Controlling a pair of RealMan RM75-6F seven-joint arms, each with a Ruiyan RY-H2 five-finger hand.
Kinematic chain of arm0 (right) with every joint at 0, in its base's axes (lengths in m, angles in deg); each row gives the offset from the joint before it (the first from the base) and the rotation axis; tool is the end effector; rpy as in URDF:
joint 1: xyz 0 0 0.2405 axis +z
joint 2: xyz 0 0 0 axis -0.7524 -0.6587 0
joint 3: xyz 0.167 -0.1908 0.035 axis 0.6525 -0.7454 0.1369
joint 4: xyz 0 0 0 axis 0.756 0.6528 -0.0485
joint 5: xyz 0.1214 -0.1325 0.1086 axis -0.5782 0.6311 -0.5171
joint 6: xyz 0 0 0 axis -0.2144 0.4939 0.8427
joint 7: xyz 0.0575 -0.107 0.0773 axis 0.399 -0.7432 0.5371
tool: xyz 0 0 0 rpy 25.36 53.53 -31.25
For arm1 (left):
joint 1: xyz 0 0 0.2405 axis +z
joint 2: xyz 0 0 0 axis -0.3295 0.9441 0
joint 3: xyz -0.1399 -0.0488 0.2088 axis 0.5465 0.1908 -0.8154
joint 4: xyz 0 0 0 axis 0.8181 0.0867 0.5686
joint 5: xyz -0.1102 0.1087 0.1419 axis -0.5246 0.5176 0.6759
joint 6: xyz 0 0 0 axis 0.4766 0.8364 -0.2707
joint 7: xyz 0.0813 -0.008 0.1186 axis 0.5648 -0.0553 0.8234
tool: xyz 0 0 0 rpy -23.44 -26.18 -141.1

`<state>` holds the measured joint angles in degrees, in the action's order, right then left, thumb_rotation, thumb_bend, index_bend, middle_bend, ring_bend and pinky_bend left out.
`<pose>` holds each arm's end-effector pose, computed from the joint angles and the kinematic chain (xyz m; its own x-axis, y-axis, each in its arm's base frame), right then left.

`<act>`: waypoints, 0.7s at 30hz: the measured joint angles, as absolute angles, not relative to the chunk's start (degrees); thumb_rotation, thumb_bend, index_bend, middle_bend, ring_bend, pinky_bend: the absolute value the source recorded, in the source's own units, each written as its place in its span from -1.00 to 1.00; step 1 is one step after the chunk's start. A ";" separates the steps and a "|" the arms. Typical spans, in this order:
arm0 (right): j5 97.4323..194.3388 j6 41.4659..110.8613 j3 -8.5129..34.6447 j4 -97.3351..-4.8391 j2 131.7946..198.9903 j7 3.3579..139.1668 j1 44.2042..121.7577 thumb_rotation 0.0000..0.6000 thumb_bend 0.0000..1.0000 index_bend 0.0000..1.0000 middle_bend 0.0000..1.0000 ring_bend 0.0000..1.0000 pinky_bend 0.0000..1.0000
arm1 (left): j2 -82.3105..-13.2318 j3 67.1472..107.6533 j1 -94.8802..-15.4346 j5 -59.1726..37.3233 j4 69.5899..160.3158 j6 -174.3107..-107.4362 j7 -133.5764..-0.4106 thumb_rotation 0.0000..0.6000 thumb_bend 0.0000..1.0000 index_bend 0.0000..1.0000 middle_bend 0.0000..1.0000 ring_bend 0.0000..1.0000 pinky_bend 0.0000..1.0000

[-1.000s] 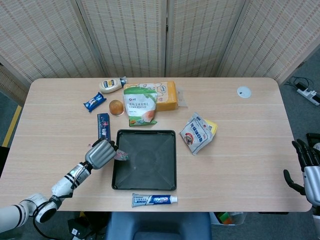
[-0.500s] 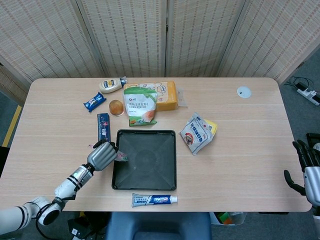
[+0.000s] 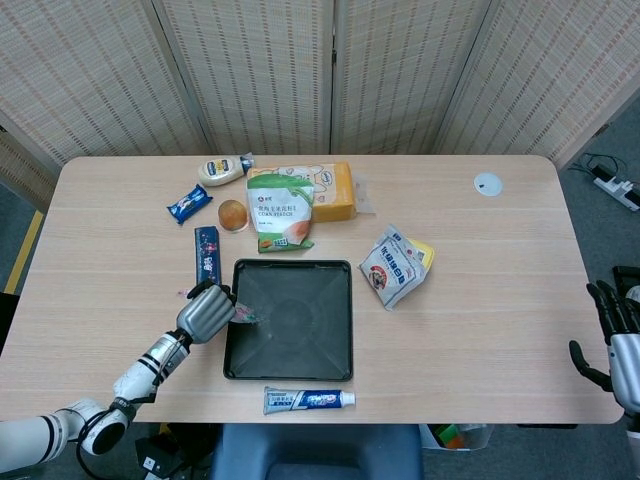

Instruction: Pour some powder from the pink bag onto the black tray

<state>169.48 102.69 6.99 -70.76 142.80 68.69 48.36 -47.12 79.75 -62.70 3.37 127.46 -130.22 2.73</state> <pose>-0.3162 -0.1561 0.1907 0.4448 0.0768 0.8923 -0.8953 0.0670 0.4405 -0.1716 0.3213 -0.0071 0.9480 -0.3064 0.0860 -0.0936 -0.5269 -0.8447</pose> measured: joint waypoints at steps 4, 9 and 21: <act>169.36 102.71 7.03 -70.69 142.80 68.79 48.28 0.83 -0.16 -1.00 -0.79 -0.71 -0.73 | -47.08 79.82 -62.63 4.23 127.01 -131.01 -2.22 1.00 0.49 0.31 0.45 0.46 0.60; 169.40 102.61 7.05 -70.80 142.83 68.76 48.35 0.82 -0.16 -1.00 -0.79 -0.72 -0.73 | -47.05 79.88 -62.38 6.19 126.26 -131.89 -10.58 1.00 0.49 0.30 0.45 0.44 0.60; 169.12 102.79 7.22 -70.77 143.04 69.60 48.17 0.82 -0.16 -1.00 -0.79 -0.72 -0.73 | -48.26 80.39 -59.87 12.23 119.30 -138.57 -37.37 1.00 0.47 0.26 0.45 0.41 0.57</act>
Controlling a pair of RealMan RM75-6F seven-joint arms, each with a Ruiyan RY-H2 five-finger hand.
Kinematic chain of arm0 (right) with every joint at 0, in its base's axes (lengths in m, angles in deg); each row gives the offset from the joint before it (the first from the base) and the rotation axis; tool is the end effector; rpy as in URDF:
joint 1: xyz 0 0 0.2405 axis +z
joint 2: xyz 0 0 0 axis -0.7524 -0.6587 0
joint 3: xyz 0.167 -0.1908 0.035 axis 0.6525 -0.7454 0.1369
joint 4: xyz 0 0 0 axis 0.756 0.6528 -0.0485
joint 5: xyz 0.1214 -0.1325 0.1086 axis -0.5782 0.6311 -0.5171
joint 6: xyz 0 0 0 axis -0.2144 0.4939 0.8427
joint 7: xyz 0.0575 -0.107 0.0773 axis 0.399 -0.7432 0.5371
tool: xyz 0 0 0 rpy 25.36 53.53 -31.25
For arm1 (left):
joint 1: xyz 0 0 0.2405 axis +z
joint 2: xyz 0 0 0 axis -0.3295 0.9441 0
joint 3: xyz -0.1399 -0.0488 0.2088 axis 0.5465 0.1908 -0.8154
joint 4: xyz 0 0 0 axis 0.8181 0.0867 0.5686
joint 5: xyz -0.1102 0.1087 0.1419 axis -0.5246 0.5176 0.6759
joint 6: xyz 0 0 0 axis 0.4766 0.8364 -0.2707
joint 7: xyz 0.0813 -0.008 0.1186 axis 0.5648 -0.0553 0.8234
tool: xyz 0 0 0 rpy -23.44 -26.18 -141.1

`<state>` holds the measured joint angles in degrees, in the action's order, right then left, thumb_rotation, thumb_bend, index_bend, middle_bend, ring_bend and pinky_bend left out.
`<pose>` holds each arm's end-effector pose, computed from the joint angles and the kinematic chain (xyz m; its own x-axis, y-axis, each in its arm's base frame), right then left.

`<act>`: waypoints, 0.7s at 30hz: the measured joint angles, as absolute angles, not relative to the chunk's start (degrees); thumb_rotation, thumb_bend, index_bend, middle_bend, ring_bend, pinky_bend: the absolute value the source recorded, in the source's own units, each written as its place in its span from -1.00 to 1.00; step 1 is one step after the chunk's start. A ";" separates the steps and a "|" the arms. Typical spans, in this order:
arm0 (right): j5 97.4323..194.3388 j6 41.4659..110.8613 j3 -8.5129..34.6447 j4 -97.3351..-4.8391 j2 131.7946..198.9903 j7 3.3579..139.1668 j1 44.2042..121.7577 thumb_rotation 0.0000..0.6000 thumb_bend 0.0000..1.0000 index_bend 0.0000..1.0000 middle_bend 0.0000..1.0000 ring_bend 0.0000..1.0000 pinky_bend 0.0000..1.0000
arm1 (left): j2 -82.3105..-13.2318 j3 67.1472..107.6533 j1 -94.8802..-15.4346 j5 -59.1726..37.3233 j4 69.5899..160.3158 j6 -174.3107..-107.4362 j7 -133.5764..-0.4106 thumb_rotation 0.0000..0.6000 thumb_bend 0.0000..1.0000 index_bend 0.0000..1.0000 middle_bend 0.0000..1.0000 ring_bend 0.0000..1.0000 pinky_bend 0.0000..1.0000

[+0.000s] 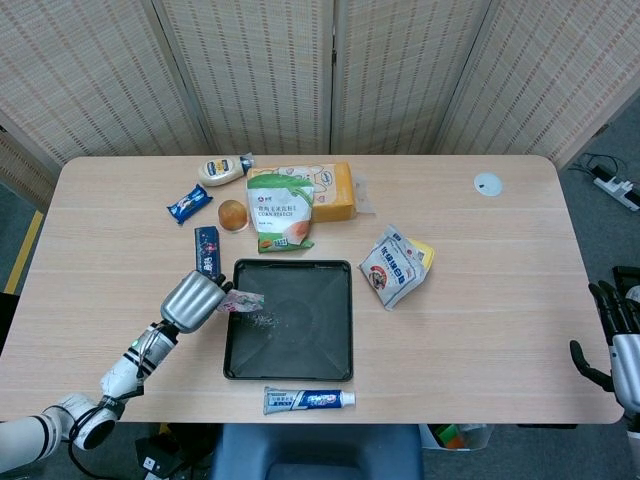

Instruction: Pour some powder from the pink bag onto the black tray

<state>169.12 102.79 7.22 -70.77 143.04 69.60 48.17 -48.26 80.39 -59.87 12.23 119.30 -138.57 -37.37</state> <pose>-0.3169 -0.1558 0.1906 0.4268 0.0821 0.9006 -0.9037 0.0747 0.4215 -0.1859 0.3337 0.0140 0.8088 -0.1126 0.5773 0.4334 -0.5494 -0.7144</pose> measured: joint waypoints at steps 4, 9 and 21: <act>169.15 102.74 7.32 -70.88 142.91 69.63 48.25 0.82 -0.16 -1.00 -0.79 -0.71 -0.73 | -49.56 80.61 -58.43 14.13 115.26 -142.43 -48.96 1.00 0.47 0.26 0.45 0.39 0.54; 169.16 102.63 7.41 -71.06 142.85 69.51 48.36 0.82 -0.16 -1.00 -0.79 -0.71 -0.73 | -52.17 81.32 -56.21 15.57 108.22 -147.81 -64.47 1.00 0.48 0.25 0.45 0.39 0.53; 169.07 102.17 7.51 -71.61 142.87 68.81 48.68 0.83 -0.16 -1.00 -0.79 -0.71 -0.73 | -56.99 81.98 -52.77 16.35 95.06 -151.90 -100.81 1.00 0.48 0.23 0.45 0.35 0.52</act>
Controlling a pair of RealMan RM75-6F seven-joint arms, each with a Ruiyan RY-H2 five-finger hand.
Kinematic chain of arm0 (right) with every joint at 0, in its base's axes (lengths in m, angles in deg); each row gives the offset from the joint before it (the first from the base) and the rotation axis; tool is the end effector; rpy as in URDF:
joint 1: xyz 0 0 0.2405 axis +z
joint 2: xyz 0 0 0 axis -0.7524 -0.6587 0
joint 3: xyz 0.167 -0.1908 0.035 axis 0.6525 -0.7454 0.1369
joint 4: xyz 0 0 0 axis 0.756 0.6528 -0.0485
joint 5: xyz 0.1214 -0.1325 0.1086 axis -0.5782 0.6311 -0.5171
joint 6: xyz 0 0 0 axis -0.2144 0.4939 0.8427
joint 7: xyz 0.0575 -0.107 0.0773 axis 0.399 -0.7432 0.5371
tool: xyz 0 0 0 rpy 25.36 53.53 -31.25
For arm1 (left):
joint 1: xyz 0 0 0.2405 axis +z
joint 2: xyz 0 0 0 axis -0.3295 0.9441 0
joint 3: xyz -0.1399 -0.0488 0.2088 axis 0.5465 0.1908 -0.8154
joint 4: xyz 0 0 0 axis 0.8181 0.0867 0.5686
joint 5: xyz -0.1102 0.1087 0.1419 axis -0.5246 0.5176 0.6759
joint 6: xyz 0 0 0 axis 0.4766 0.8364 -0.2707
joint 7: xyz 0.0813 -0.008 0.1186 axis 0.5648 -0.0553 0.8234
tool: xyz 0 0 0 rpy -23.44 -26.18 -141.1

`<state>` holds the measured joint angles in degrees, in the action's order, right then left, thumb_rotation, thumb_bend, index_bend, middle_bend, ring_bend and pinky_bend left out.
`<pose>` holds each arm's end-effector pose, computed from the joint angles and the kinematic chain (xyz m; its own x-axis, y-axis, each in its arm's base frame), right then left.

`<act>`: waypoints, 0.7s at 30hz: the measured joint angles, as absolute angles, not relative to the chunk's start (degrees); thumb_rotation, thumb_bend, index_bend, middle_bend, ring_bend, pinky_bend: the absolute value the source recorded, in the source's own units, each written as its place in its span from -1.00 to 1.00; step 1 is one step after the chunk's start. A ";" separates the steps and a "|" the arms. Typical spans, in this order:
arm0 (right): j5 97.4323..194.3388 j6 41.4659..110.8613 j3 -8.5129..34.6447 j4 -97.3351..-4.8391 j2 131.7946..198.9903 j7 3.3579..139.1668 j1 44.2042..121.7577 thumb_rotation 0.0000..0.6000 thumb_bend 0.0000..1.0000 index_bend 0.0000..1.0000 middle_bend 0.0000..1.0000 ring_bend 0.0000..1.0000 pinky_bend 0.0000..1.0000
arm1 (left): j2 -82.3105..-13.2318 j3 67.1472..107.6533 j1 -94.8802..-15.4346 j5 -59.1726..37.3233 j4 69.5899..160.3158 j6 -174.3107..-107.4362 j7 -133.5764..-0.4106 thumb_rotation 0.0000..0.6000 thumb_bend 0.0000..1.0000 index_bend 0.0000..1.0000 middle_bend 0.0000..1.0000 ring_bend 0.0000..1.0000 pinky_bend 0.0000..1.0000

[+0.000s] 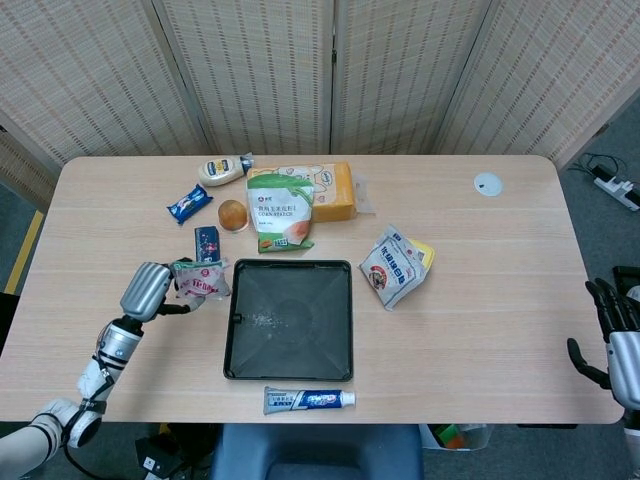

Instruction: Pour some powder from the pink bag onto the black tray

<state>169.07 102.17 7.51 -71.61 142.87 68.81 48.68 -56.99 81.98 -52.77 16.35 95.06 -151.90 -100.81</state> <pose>-0.3133 -0.1597 0.1894 0.4275 0.0792 0.9005 -0.9036 0.0671 0.4231 -0.2517 0.3451 0.0371 0.0877 0.1199 0.9889 0.9136 -0.4053 -0.0319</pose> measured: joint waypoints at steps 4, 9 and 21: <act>169.15 102.00 7.50 -71.79 142.83 68.52 48.82 0.82 -0.16 -1.00 -0.79 -0.71 -0.73 | -58.61 80.96 -52.33 17.58 89.72 -152.11 -104.61 1.00 0.48 0.23 0.45 0.35 0.50; 169.06 102.08 7.46 -71.81 142.83 68.60 48.71 0.82 -0.16 -1.00 -0.79 -0.71 -0.73 | -61.55 79.57 -51.74 18.70 82.29 -151.63 -105.14 1.00 0.48 0.23 0.45 0.35 0.48; 168.99 102.11 7.33 -71.58 143.00 68.74 48.57 0.82 -0.16 -1.00 -0.79 -0.71 -0.73 | -67.73 77.45 -51.27 20.31 71.31 -150.28 -107.22 1.00 0.48 0.24 0.45 0.34 0.41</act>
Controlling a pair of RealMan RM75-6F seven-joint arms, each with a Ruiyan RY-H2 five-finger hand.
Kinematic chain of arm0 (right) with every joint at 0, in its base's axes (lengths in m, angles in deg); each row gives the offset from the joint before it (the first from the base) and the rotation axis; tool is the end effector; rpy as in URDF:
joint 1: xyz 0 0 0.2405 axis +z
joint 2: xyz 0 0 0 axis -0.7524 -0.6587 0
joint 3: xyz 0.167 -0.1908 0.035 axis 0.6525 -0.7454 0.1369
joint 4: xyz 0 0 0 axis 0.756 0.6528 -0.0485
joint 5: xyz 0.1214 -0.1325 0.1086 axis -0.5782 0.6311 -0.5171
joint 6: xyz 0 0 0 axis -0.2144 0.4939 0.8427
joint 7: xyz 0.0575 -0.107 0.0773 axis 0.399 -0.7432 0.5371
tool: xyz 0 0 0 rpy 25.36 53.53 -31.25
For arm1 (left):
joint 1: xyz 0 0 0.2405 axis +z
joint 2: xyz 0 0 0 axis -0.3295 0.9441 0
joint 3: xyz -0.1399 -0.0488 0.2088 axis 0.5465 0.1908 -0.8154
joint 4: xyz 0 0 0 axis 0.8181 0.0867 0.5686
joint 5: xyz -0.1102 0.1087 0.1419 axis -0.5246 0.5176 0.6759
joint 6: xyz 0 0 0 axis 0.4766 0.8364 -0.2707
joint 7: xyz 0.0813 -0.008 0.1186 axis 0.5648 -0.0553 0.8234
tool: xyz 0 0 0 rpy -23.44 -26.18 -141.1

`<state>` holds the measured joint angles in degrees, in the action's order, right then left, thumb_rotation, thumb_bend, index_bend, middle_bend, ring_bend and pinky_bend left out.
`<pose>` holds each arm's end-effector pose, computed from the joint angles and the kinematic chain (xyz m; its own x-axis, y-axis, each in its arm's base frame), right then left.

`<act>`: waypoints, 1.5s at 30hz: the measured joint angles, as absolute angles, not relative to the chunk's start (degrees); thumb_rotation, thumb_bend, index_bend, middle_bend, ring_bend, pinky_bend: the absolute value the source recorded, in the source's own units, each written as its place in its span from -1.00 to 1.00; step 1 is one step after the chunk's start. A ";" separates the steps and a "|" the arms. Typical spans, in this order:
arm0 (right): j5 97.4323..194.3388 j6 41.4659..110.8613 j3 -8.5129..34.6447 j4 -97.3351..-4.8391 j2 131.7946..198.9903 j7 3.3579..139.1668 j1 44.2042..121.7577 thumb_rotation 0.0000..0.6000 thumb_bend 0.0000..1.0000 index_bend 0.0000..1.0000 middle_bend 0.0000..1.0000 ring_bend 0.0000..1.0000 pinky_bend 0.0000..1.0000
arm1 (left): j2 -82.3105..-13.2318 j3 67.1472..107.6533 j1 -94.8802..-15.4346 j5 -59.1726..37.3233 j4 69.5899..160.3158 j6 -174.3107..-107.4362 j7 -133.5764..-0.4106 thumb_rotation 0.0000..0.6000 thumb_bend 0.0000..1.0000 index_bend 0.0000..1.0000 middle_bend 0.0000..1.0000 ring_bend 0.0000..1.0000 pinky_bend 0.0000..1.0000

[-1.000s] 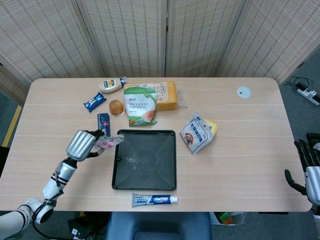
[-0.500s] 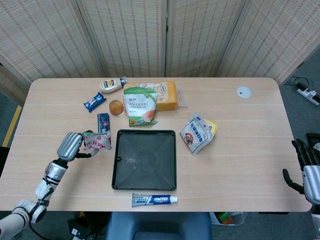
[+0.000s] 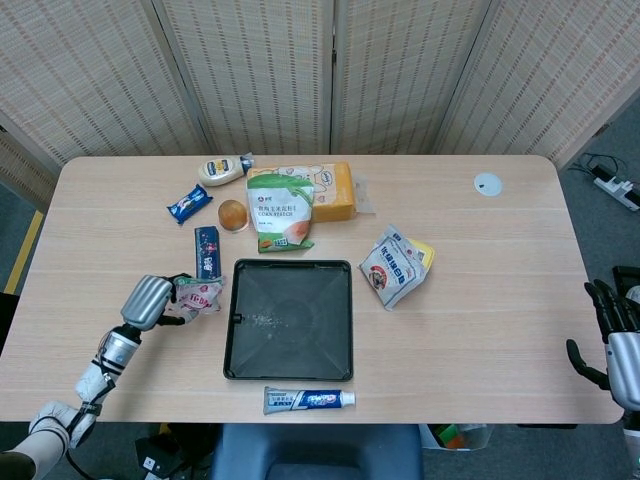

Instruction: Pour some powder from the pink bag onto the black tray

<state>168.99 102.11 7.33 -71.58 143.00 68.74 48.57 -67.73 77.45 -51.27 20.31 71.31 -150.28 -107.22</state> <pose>-0.3141 -0.1585 0.1883 0.4273 0.0741 0.9011 -0.9036 0.0705 0.4226 -0.2938 0.3422 0.0065 0.2508 0.1609 0.9546 0.9000 -0.4019 -0.1688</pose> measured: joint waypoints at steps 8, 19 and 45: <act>168.80 102.24 7.29 -71.67 142.92 68.72 48.36 0.82 -0.16 -1.00 -0.79 -0.70 -0.73 | -71.14 76.86 -52.14 20.89 65.59 -149.25 -107.28 1.00 0.47 0.19 0.33 0.24 0.40; 168.70 102.40 7.27 -71.66 142.82 68.83 48.15 0.82 -0.16 -1.00 -0.79 -0.70 -0.73 | -74.13 75.77 -53.09 21.88 60.72 -148.74 -104.80 1.00 0.35 -0.36 -0.37 -0.38 0.09; 168.71 102.77 7.41 -71.04 142.82 69.72 47.91 0.83 -0.16 -1.00 -0.79 -0.71 -0.73 | -69.90 77.84 -52.10 18.49 68.21 -146.36 -99.58 1.00 0.09 -1.00 -0.98 -1.00 -0.59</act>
